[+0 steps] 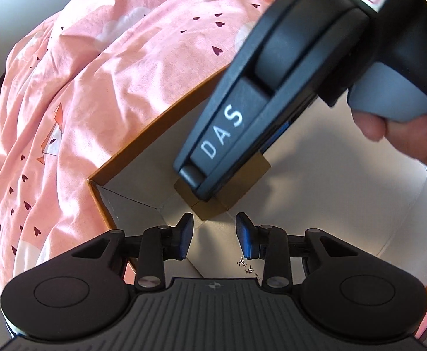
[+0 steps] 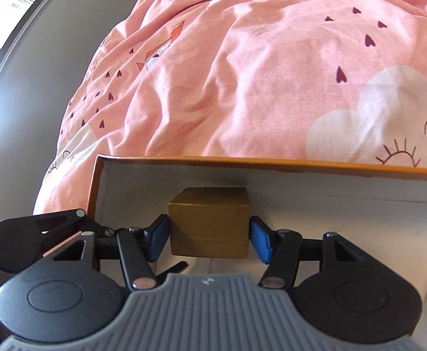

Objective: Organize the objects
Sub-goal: 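Push the gold box into the box corner and open the right gripper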

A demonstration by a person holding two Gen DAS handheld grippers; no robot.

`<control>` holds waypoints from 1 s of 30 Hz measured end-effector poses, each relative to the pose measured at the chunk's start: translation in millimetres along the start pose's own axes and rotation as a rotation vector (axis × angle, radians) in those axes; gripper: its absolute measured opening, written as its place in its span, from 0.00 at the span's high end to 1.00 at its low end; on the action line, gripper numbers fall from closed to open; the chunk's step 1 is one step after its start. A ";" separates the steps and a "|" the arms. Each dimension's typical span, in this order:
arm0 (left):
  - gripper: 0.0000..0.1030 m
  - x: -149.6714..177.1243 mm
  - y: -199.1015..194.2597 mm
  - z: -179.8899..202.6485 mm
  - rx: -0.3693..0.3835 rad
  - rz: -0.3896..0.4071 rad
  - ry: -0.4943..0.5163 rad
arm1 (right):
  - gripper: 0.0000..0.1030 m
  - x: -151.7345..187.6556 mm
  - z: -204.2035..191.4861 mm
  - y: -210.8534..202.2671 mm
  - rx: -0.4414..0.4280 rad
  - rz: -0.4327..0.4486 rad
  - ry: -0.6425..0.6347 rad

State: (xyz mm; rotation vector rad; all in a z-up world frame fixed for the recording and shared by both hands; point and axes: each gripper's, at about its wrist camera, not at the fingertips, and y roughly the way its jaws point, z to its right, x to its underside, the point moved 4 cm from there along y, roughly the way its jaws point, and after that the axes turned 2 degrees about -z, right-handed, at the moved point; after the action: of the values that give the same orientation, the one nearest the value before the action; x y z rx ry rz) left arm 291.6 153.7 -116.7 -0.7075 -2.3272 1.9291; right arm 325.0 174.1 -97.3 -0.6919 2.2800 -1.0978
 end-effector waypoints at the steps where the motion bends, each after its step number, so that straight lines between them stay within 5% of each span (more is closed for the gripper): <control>1: 0.62 -1.0 0.9 -1.2 -0.002 0.000 -0.005 | 0.40 0.1 -0.5 0.7 -0.007 -0.002 0.001; 9: 0.66 -6.4 7.7 -7.5 -0.010 -0.006 -0.009 | 0.43 0.6 -3.1 -9.9 -0.048 0.011 -0.025; 13: 0.73 -9.1 10.6 -13.2 -0.014 -0.002 -0.013 | 0.74 3.0 -0.5 -12.2 -0.024 0.007 -0.066; 15: 0.75 -11.1 12.4 -15.9 -0.015 -0.002 -0.013 | 0.82 4.7 2.0 -12.6 -0.017 0.008 -0.081; 30: 0.76 -24.4 20.2 -31.9 -0.036 -0.014 -0.005 | 0.93 3.1 -11.6 9.8 -0.071 0.025 -0.122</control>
State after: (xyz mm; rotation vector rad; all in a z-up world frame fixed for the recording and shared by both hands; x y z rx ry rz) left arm 329.8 176.8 -122.2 -0.6871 -2.3696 1.8899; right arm 313.1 183.8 -99.6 -0.7357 2.2263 -0.9413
